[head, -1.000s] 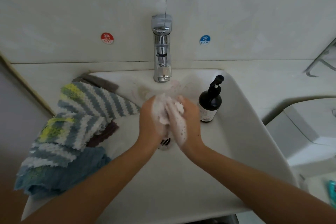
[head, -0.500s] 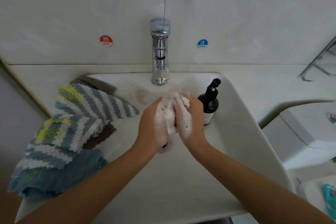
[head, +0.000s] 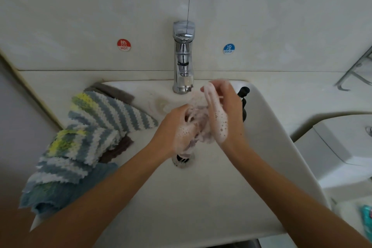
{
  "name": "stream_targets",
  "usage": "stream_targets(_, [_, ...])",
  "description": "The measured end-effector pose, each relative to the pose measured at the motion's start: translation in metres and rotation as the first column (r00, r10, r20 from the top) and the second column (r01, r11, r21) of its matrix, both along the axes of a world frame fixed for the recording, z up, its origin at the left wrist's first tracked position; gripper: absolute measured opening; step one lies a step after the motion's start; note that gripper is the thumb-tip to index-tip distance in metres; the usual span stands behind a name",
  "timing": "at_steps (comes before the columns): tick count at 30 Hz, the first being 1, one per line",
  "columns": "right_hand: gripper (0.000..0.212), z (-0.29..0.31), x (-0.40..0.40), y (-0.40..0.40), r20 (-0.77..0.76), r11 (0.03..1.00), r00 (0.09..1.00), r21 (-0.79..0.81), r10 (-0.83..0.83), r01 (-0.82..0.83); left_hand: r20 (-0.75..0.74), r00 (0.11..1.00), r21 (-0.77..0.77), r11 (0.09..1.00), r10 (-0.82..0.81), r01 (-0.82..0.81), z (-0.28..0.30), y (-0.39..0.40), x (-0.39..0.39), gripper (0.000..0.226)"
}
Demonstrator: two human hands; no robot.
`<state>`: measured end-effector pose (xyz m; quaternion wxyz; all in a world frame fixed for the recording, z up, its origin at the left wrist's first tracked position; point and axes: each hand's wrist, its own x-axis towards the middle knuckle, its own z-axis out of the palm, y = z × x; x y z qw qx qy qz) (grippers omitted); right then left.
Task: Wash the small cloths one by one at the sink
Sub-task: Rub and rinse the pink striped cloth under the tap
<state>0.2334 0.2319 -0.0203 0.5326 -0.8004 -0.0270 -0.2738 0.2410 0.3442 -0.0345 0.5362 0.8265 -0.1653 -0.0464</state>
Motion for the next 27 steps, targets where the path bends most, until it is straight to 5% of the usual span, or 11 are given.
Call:
stream_targets(3, [0.016,0.02,0.008,-0.003,0.164,0.997,0.986,-0.081,0.023,-0.009,-0.154,0.987,-0.046,0.997,0.05,-0.058,0.001,0.004,0.008,0.018])
stream_targets(13, [0.039,0.065,0.051,-0.001,0.288,0.88,0.956,-0.465,0.051,0.093,-0.197,0.971,-0.077,0.986,0.133,-0.151,0.014,0.015,0.017,0.033])
stream_targets(27, [0.032,0.069,0.07,-0.006,0.591,0.775,0.807,-0.516,0.014,0.365,-0.123,0.98,0.028,0.987,0.158,-0.156,-0.004,0.023,0.031,0.035])
